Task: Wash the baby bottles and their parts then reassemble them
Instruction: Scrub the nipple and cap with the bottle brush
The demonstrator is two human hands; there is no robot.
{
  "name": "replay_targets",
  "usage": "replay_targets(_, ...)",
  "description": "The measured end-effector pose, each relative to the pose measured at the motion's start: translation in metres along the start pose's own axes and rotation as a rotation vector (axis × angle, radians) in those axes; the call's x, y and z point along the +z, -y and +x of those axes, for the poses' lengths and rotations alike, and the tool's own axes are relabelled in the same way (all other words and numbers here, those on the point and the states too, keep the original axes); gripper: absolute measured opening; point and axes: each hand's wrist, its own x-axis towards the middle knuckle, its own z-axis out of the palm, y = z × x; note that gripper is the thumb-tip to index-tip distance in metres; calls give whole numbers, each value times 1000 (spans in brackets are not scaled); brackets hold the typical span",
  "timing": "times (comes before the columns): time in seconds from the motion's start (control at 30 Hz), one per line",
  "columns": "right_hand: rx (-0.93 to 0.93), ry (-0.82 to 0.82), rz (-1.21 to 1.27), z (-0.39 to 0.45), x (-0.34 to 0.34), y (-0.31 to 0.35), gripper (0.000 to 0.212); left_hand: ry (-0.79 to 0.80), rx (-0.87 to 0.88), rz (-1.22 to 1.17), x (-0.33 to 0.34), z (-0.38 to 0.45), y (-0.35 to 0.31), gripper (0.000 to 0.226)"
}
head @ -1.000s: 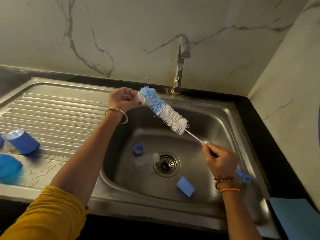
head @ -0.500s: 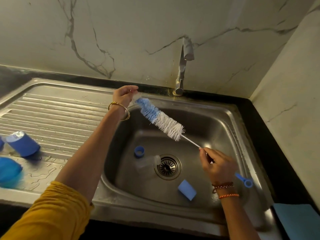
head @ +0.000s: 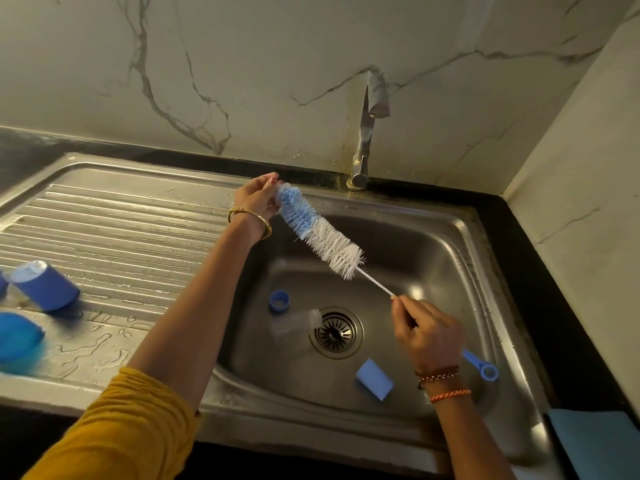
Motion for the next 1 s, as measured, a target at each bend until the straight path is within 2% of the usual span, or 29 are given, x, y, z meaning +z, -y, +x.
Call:
replay_targets(0.07, 51, 116, 74, 1, -1, 6, 40, 38, 33, 25, -4, -2, 0, 22)
replay_targets(0.1, 160, 213, 181, 2, -1, 12, 41, 66, 58, 39, -5, -3, -2, 21)
replay_targets(0.2, 764, 602, 770, 14, -7, 23, 40, 213, 113, 18, -8, -6, -12, 20)
replay_targets(0.27, 1164, 834, 1060, 21, -12, 17, 40, 342, 74, -146, -10, -8, -16, 25)
replay_targets(0.33, 1324, 931, 1136, 23, -11, 7, 39, 407, 18, -309, -13, -10, -12, 29)
replay_targets(0.4, 1304, 923, 1050, 20, -7, 5, 36, 361, -9, -310, -17, -10, -1, 28)
replay_targets(0.47, 1166, 836, 920, 17, -4, 10, 32, 259, -27, -252, -19, -11, 5, 25)
replay_targets(0.53, 941, 675, 715, 12, -1, 13, 29, 185, -18, -232, -17, -12, 9, 16)
replay_targets(0.63, 631, 381, 275, 6, 0, 9, 33, 12, 58, -192, -11, -17, 7, 10)
replay_targets(0.7, 510, 234, 58, 7, -4, 1, 40, -18, 74, -243, -6, -19, 6, 10)
replay_targets(0.8, 364, 100, -30, 11, -9, -3, 46, 10, 72, -281, 0, -21, 1, 10)
replay_targets(0.83, 356, 83, -20, 12, -11, -3, 48, 32, 72, -292, 1, -22, -1, 11)
replay_targets(0.9, 489, 146, 41, 12, -10, 0, 59, 101, 70, -318, 1, -23, -2, 13)
replay_targets(1.0, 937, 542, 416, 23, -14, 2, 58, 234, 101, -322, -5, -24, 1, 17)
